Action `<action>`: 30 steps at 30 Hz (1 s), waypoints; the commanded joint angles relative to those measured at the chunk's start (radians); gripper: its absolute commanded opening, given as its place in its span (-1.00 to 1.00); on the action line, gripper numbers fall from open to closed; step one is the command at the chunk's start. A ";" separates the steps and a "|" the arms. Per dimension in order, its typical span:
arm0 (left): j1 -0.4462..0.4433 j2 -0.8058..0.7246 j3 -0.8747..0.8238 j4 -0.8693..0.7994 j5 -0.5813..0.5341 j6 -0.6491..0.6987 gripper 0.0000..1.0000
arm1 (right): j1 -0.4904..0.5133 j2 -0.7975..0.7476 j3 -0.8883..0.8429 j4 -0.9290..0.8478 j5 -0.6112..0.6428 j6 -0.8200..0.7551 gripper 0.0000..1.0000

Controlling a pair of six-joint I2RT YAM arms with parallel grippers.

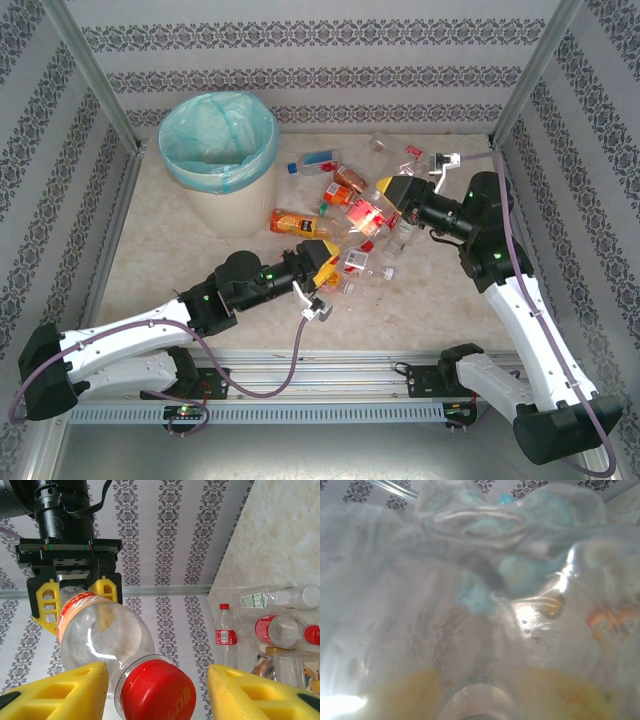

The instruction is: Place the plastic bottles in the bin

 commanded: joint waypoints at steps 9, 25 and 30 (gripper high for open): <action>-0.035 0.005 0.041 0.028 0.014 0.052 -0.21 | -0.004 -0.048 -0.055 0.017 -0.037 0.043 -0.15; -0.073 -0.014 0.028 0.239 0.010 -0.104 -1.00 | -0.045 -0.091 -0.089 -0.027 0.011 0.030 0.60; -0.076 -0.035 0.030 0.344 -0.065 -0.233 -1.00 | -0.096 -0.133 -0.097 -0.061 0.032 0.019 0.91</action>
